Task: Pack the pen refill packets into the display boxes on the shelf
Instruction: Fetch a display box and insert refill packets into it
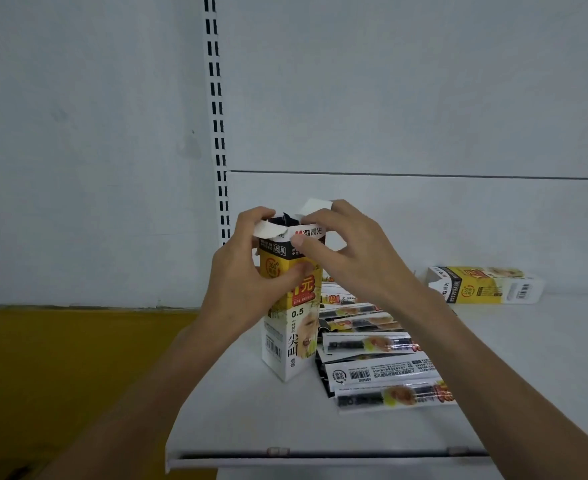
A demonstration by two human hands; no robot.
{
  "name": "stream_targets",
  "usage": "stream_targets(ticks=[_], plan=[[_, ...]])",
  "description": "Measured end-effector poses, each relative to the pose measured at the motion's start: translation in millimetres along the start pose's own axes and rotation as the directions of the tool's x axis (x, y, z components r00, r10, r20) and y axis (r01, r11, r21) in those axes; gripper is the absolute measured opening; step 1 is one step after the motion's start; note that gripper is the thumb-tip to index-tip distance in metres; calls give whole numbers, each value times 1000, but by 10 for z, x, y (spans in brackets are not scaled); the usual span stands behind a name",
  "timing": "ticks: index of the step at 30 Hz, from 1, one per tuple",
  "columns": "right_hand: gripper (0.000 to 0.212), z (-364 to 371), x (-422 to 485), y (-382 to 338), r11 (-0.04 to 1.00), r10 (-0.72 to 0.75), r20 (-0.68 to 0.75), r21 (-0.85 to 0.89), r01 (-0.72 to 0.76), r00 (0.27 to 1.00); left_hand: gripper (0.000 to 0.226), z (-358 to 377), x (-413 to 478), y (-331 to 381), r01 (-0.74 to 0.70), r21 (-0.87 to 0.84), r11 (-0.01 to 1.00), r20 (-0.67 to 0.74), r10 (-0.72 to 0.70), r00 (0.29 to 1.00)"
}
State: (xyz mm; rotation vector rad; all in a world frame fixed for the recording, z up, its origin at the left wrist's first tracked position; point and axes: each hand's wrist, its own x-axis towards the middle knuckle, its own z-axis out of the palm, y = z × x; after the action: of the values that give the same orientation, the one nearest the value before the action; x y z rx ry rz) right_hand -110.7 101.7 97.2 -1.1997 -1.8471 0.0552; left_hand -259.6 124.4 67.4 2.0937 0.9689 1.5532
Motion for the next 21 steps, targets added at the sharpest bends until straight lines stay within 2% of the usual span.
stream_targets(ticks=[4, 6, 8, 10, 11, 13, 16, 19, 21], plan=[[35, -101, 71, -86, 996, 5, 125, -88, 6, 992, 61, 2, -15, 12, -19, 33, 999, -45, 20, 999], [42, -139, 43, -65, 998, 27, 203, 49, -38, 979, 59, -24, -6, 44, -16, 59, 998, -105, 22, 994], [74, -138, -58, -5, 949, 71, 218, 285, -133, 973, 55, -66, 59, 133, -12, 64, 998, -207, 25, 978], [100, -126, -157, 45, 885, 121, 185, 425, -190, 975, 54, -65, 184, 290, -20, 42, 999, -340, 33, 940], [104, -126, -190, 62, 888, 123, 182, 419, -190, 976, 54, -30, 253, 383, -33, 26, 999, -401, 40, 915], [90, -194, -231, 112, 948, 77, 128, 299, -113, 989, 55, 130, 341, 580, -56, 6, 998, -451, 53, 891], [67, -541, -248, 316, 984, 102, 27, 147, -105, 994, 56, 473, 372, 711, -83, -33, 996, -369, 65, 927], [59, -1058, -391, 705, 982, 182, 124, 35, -187, 975, 68, 788, 349, 683, -122, 14, 992, -191, 122, 974], [57, -1443, -537, 972, 975, 220, 186, -69, -211, 958, 79, 1045, 322, 710, -99, 70, 993, -38, 101, 994]])
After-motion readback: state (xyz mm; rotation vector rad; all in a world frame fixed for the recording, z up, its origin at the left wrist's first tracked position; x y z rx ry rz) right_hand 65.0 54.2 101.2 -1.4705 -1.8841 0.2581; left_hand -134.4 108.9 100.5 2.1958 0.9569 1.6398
